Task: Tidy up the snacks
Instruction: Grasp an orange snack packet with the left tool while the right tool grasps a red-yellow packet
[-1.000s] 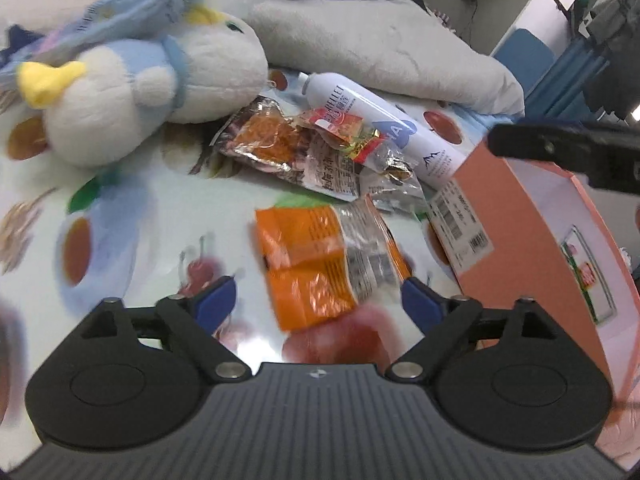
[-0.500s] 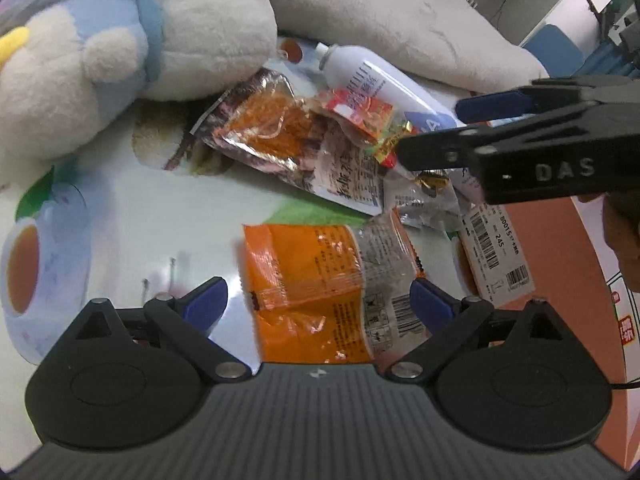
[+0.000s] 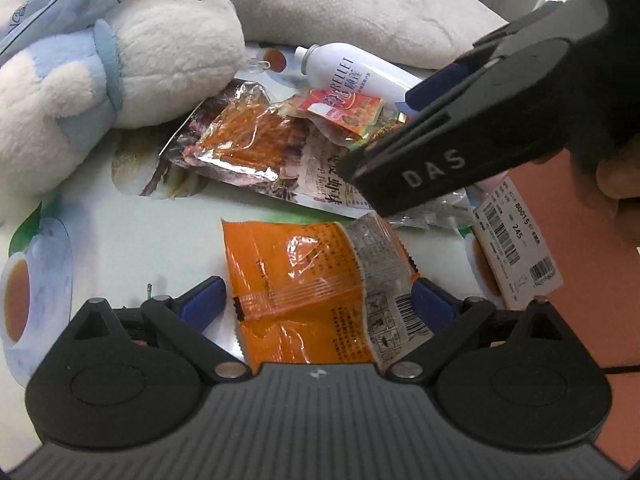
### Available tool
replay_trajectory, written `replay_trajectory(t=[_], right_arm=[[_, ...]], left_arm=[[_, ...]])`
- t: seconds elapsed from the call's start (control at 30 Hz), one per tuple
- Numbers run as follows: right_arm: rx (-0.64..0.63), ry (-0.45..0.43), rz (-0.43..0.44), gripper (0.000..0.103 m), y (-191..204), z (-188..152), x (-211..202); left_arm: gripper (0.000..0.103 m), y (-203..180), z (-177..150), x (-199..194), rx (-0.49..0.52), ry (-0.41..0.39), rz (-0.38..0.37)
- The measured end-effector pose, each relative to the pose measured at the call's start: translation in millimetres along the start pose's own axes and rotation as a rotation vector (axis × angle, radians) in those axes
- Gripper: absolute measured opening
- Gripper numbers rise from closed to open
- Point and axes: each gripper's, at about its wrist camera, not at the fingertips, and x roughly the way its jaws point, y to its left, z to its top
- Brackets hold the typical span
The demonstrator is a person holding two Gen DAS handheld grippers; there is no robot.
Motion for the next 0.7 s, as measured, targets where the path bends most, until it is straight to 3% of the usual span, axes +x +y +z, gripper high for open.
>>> replay_trajectory(t=[0.1,0.17,0.2,0.23,0.37,0.5,0.7], right_arm=[[0.001,0.013,0.008,0.078,1.8,5.0,5.9],[-0.023,0.045,-0.033,0.077,5.8,8.4,14.2],[-0.024,0.054,-0.048,0.075,6.4,9.2,18.4],[-0.015,0.064,-0.046,0.065,5.7,9.8,21.8],[0.046,0.060,-0.044,0.059,1.3,7.9,23.7],[0.071,0.040,-0.062,0.035,-2.0,6.8,12.9],[0.165,-0.003,-0.055,0.025,-9.4,5.1,-12.5]], left_arm=[[0.100,0.0,-0.7,1.0,-0.001,0.002,0.009],[0.098,-0.3,-0.6,0.9,0.004,0.006,0.017],[0.097,0.1,-1.3,-0.3,-0.007,0.006,0.017],[0.095,-0.4,-3.0,-2.0,-0.011,0.003,0.019],[0.089,-0.7,-7.5,-6.8,-0.019,-0.006,0.030],[0.085,0.0,-6.5,-9.2,-0.027,0.010,0.029],[0.074,5.0,-7.0,-13.9,-0.055,0.036,-0.003]])
